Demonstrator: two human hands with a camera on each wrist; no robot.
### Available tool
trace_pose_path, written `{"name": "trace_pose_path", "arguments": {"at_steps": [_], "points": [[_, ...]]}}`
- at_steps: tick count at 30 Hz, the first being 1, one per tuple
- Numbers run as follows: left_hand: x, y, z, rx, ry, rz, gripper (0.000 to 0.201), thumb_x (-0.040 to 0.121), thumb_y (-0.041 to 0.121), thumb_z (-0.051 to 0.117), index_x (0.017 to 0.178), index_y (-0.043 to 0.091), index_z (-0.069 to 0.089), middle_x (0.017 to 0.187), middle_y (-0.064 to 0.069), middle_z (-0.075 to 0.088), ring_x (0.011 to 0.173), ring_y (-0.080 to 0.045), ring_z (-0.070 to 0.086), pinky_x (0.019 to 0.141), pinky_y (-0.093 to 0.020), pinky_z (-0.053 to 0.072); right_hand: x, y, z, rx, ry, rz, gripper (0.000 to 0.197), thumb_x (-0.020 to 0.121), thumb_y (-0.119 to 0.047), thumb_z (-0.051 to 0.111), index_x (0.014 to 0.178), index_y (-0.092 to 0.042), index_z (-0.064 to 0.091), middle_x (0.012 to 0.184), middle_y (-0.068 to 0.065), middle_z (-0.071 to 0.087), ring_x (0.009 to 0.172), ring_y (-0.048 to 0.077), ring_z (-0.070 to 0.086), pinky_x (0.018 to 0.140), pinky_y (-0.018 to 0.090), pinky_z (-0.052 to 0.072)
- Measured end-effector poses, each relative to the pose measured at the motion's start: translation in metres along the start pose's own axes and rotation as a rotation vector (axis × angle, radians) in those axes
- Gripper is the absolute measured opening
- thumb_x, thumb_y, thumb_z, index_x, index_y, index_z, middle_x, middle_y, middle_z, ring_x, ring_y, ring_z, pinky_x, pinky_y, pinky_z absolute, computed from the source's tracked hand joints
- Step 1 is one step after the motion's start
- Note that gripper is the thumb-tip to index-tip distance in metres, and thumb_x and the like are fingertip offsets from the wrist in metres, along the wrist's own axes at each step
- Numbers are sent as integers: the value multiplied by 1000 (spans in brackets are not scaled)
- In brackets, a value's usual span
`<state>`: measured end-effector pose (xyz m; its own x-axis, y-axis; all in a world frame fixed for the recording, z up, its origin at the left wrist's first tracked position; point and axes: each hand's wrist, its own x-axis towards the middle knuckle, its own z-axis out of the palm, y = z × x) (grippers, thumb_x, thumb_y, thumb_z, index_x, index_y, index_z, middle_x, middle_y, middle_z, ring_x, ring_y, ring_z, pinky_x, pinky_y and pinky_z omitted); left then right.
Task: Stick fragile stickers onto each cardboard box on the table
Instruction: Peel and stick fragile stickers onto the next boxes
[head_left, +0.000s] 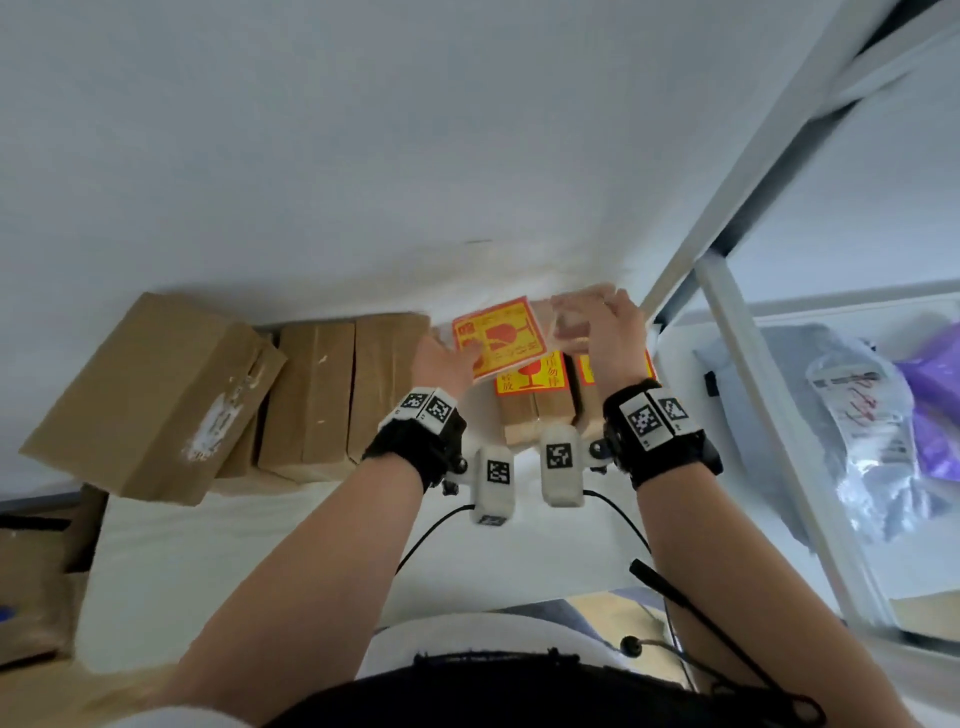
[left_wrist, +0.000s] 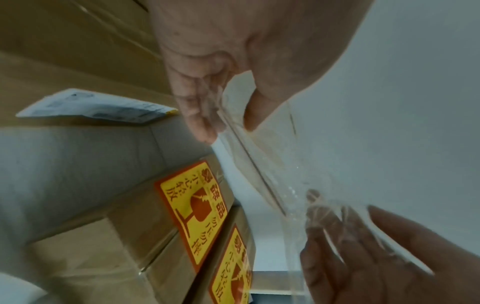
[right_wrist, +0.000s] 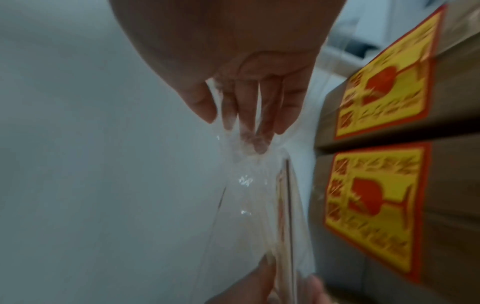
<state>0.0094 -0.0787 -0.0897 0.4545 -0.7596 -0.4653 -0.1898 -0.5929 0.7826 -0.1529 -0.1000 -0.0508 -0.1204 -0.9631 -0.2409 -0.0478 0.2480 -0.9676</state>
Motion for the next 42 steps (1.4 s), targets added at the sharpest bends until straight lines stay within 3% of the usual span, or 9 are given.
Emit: {"name": "trace_pose_path", "arguments": {"at_steps": [3,6,13,16,20,22,25,33,42], "points": [[2,-1,18,52,-9,8,14,91,16,68,98,7,61,104,-7,66,91,-20,63,72,-27,49,-2,12,-25,39,-6,-7,38,87,-30,42,88,-11,75,99,4,75,90,24,70,77,36,53],[5,-6,30,-45,-58,-58,10,91,5,64,86,11,60,102,-9,68,89,-23,66,82,-36,57,0,25,-44,115,-24,61,48,92,-18,33,78,-14,79,96,3,77,98,23,70,93,45,52],[-6,-10,41,-103,7,4,45,94,-1,57,135,14,47,115,0,58,99,-20,64,80,-33,56,12,25,-70,-69,-227,88,40,87,9,41,83,-13,73,104,4,74,76,15,68,61,23,53],[-9,-7,44,-133,-8,36,47,94,-4,54,137,15,47,118,-1,60,103,-20,65,76,-29,55,20,33,-71,-189,-276,44,36,92,7,45,88,-15,73,116,4,70,55,15,66,64,34,58],[-14,2,49,-174,-50,76,48,94,-6,54,137,16,48,119,-5,64,103,-21,67,86,-37,58,25,35,-71,-372,-229,42,23,95,-16,63,117,-16,68,105,-6,70,44,3,63,49,18,54],[-16,5,51,-180,-53,114,47,94,-5,54,135,17,49,118,-2,63,102,-18,66,80,-32,58,26,34,-72,-439,-167,19,7,92,-24,67,87,-22,73,82,-16,69,41,-1,58,50,20,50],[-17,9,54,-204,-30,158,43,95,-5,54,131,19,50,111,1,61,98,-14,63,64,-18,54,27,34,-69,-475,-96,-20,46,87,-37,71,49,-24,47,40,-14,50,44,5,46,55,26,43],[-21,10,60,-213,-71,165,38,93,-2,59,120,24,52,115,-6,66,102,-22,68,75,-31,59,22,37,-61,-499,-168,55,66,65,-75,68,75,-10,71,69,1,73,62,17,69,59,30,57],[-14,4,63,-227,-12,62,38,92,1,64,123,20,53,109,-3,64,94,-22,69,61,-26,59,25,50,-64,-560,14,16,40,89,-13,55,52,-29,58,71,-1,67,67,21,64,56,29,53]]}}
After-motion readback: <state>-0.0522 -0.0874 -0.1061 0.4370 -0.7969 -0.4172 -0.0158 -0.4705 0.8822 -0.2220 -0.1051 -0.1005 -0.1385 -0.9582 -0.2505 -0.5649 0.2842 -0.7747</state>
